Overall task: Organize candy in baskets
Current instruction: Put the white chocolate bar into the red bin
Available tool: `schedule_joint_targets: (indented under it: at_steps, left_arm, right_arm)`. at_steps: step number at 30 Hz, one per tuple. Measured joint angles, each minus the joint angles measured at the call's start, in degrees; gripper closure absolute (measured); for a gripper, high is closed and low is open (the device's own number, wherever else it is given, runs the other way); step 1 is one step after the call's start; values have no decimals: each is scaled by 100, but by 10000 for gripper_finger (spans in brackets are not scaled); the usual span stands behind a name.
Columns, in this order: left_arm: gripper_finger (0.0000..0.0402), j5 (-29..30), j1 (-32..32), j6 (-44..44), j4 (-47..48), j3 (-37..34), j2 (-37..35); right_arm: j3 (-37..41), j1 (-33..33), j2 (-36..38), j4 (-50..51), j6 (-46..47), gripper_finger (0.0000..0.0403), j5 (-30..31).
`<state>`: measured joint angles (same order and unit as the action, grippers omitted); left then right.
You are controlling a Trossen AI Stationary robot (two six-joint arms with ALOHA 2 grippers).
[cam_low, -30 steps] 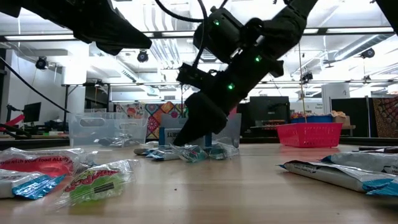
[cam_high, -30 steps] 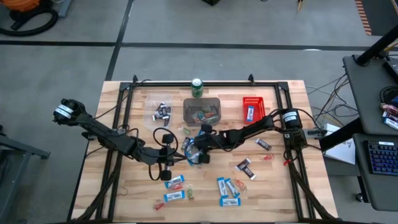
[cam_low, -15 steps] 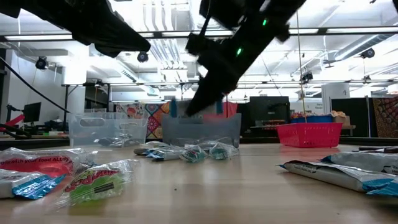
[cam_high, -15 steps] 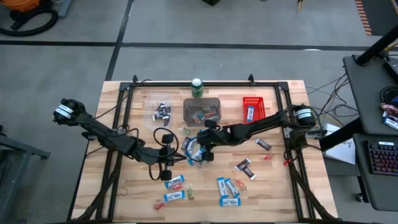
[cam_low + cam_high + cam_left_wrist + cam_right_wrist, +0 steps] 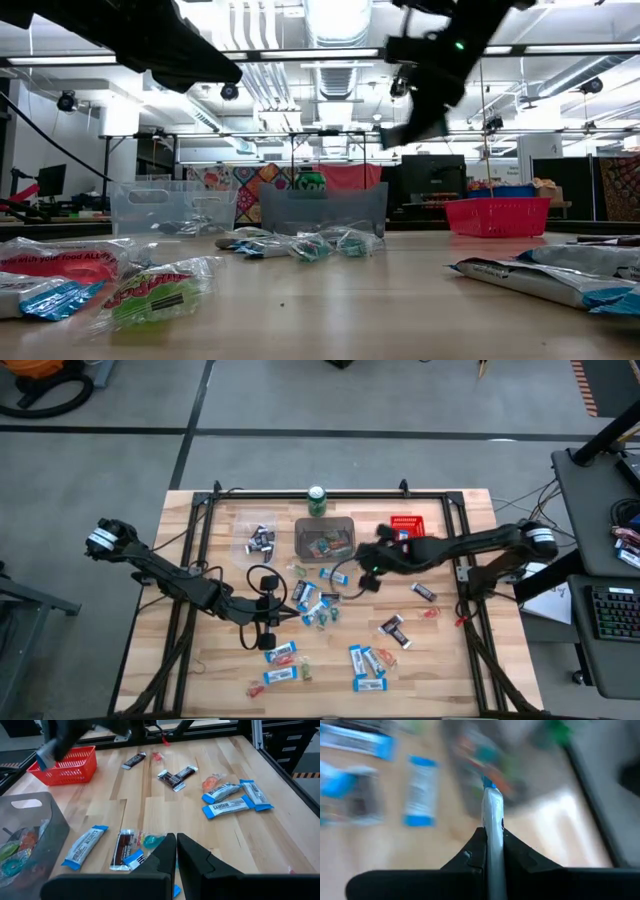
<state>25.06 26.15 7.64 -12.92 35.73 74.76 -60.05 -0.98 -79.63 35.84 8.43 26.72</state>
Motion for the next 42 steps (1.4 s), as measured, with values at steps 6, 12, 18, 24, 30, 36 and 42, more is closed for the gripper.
schedule_joint_targets:
  at_steps: [6,12,18,24,30,36,42]
  left_arm:
    - [402,0,0,0,-30,0,2]
    - [402,0,0,50,-49,0,2]
    - [402,1,1,61,-63,0,4]
    - [402,2,0,64,-81,0,4]
    - [402,-1,2,201,-75,0,4]
    - [402,-2,0,345,-9,0,4]
    - [402,-7,0,483,-8,1,4]
  right_arm:
    - [1032,-995,787,123,1145,378,768]
    - [1896,-1797,1093,114,2492,344,805]
    - [2072,-1856,1095,-31,2667,263,828]
    - [1958,-1842,1097,-150,2588,202,807]
    - [1640,-1671,1097,-200,2498,188,283]
    - [1371,-1103,1097,-1354,1972,196,-94]
    - [1348,-498,1092,-2855,1299,197,-847]
